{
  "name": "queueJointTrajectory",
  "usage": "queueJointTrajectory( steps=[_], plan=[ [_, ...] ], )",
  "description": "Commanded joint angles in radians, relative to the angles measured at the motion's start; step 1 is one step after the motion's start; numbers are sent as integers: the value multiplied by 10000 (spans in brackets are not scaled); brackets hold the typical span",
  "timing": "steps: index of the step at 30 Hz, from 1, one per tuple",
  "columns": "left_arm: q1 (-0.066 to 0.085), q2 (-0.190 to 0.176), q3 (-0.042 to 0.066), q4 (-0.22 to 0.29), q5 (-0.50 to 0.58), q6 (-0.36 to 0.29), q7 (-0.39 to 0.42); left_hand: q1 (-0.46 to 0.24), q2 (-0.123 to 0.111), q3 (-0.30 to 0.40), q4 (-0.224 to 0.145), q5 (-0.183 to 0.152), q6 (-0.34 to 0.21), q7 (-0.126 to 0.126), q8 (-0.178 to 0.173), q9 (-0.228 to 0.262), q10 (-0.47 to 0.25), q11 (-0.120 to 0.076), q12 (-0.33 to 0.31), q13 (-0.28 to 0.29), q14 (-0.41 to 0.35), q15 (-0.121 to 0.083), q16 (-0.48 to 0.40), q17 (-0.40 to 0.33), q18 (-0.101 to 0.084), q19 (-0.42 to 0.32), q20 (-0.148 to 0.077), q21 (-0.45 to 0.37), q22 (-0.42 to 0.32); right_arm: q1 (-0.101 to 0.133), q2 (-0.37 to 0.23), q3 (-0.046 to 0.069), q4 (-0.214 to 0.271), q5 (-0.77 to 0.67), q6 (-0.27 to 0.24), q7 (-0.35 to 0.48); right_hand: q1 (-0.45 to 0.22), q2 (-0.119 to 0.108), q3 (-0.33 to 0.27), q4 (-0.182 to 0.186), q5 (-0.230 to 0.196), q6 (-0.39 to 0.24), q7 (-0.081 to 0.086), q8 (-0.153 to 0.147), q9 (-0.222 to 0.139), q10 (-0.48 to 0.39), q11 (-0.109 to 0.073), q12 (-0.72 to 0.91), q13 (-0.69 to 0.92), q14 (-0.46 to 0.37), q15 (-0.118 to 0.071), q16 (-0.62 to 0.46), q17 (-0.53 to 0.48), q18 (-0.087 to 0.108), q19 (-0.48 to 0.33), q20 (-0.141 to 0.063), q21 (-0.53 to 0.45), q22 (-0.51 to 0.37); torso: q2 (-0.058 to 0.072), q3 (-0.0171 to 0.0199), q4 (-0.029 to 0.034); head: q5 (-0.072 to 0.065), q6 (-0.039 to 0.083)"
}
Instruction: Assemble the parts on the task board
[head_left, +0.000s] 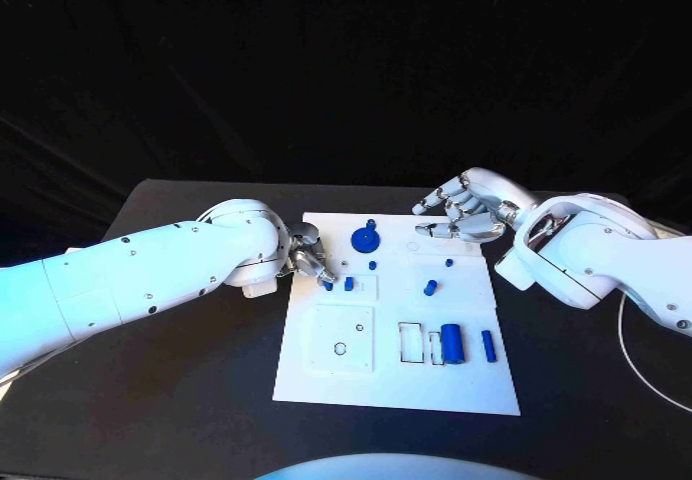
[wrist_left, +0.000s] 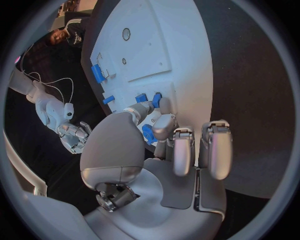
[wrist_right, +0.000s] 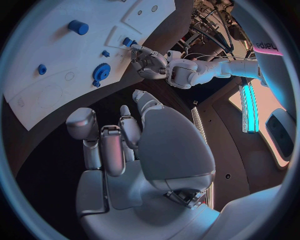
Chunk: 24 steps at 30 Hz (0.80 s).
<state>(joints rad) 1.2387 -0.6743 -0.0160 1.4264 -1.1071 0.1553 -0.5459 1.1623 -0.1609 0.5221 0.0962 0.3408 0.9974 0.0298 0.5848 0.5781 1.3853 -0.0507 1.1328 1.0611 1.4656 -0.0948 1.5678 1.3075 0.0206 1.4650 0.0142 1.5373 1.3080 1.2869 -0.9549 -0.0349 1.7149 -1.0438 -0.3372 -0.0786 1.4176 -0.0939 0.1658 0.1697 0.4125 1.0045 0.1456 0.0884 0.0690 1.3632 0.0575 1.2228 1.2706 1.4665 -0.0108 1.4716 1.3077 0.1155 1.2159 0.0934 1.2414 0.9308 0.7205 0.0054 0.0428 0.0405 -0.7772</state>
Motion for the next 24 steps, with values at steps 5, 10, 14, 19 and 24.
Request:
queueJointTrajectory(
  steps=[5, 10, 14, 19, 24],
  plan=[
    [-45, 96, -55, -49, -196, -33, -288, -264, 47, 121, -177, 32, 169, -177, 64, 26, 52, -42, 63, 37, 1052, -108, 30, 2633, -119, 914, -82, 50, 2370, -5, -3, 1, 22, -17, 102, 86, -121, 7, 23, 15, 36, 42, 10, -3, -9, -53, -6, -39, -9, 659, -52, -47, 1024, 100, -68, -11, -68, -8, 5, -6, 4, -10, -14],
    [-45, 106, -58, -57, -203, 13, -347, -642, -64, -280, 52, 15, 257, -209, 78, 37, 91, -64, 132, 120, 1052, -126, 30, 2633, -133, 937, -100, 95, 2414, -5, -5, 1, 22, -15, 111, 84, -121, 7, 23, 15, 36, 42, 10, -3, -9, -53, -6, -39, -9, 659, -52, -47, 1024, 100, -68, -11, -68, -8, 0, -8, 8, -21, -17],
    [-45, 103, -58, -56, -205, 35, -383, -845, -110, -587, 195, 10, 306, -218, 68, 33, 104, -73, 162, 160, 1052, -137, 30, 2633, -138, 946, -112, 111, 2431, -5, -7, 1, 19, -14, 109, 84, -121, 7, 23, 15, 36, 42, 10, -3, -9, -53, -6, -39, -9, 659, -52, -47, 1024, 100, -68, -11, -68, -8, -1, -7, 8, -21, -23],
    [-45, 93, -58, -61, -206, 42, -456, -1054, -150, -1065, 390, 1, 366, -221, 52, 27, 111, -75, 181, 191, 1052, -143, 30, 2633, -147, 960, -118, 137, 2456, -5, -7, 1, 18, -14, 106, 86, -127, 1, 25, 18, 36, 42, 10, -3, -9, -65, -6, -60, -28, 652, -52, -66, 996, 105, -82, -11, -85, -36, -5, -4, 7, -23, -16],
    [-45, 58, -57, -60, -206, -16, -535, -1214, -164, -1583, 597, -12, 413, -213, 38, 24, 107, -71, 172, 190, 1052, -141, 30, 2633, -155, 974, -119, 164, 2482, -5, -11, 1, 15, -14, 94, 90, -127, 1, 25, 18, 36, 42, 10, -3, -9, -65, -6, -60, -28, 652, -52, -66, 996, 105, -82, -11, -85, -36, -6, -5, 6, -18, -16]
  ],
)
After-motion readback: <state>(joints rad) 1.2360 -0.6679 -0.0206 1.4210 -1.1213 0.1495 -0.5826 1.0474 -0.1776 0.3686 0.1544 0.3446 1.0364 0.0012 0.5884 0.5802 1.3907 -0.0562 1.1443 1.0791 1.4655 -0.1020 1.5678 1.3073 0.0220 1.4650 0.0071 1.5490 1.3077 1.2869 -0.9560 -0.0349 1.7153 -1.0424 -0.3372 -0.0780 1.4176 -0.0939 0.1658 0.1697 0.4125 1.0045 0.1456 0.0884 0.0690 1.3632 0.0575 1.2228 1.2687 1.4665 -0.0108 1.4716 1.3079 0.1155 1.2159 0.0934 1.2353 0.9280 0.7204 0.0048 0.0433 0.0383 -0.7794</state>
